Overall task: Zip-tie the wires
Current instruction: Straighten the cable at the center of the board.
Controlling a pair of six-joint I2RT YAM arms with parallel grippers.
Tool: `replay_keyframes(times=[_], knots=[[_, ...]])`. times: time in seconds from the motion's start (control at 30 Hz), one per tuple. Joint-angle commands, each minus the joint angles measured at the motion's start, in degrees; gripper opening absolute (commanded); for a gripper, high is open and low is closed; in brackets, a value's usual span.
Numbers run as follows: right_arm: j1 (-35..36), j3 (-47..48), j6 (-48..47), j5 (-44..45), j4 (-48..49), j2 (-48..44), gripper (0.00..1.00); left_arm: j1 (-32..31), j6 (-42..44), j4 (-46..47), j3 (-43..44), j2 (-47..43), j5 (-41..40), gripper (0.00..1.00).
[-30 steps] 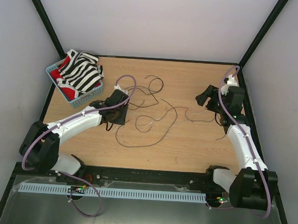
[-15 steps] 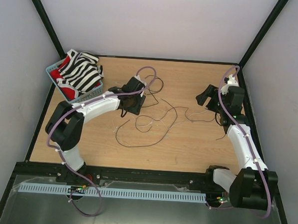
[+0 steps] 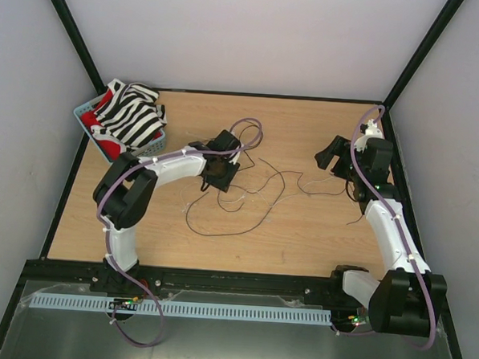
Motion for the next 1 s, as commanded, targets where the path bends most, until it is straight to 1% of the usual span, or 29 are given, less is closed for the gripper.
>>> replay_keyframes(times=[0.0, 0.13, 0.33, 0.5, 0.6, 0.73, 0.83, 0.97], knots=[[0.3, 1.9, -0.8, 0.5, 0.5, 0.2, 0.91, -0.4, 0.8, -0.3, 2.4, 2.2, 1.3, 0.41], [0.3, 1.9, -0.8, 0.6, 0.5, 0.2, 0.91, -0.5, 0.4, -0.2, 2.0, 2.5, 1.9, 0.34], [0.3, 2.0, -0.8, 0.6, 0.6, 0.0, 0.91, -0.6, 0.2, -0.3, -0.9, -2.0, 0.7, 0.10], [0.3, 1.6, -0.8, 0.6, 0.4, -0.1, 0.91, -0.6, 0.8, -1.7, -1.5, -8.9, 1.2, 0.01], [0.2, 1.4, -1.0, 0.6, 0.1, -0.5, 0.91, -0.6, 1.1, -4.2, -0.7, -12.1, 2.0, 0.00], [0.3, 1.2, -0.9, 0.6, -0.3, -1.1, 0.91, -0.6, 1.8, -9.9, 0.6, -14.3, 2.9, 0.00], [0.3, 1.0, -1.0, 0.7, -0.6, -1.7, 0.91, -0.5, 1.3, -12.6, -1.2, -16.4, 4.0, 0.00], [0.3, 1.0, -1.0, 0.6, -1.0, -2.2, 0.91, -0.2, 0.2, -14.6, -5.2, -21.0, 3.2, 0.00]])
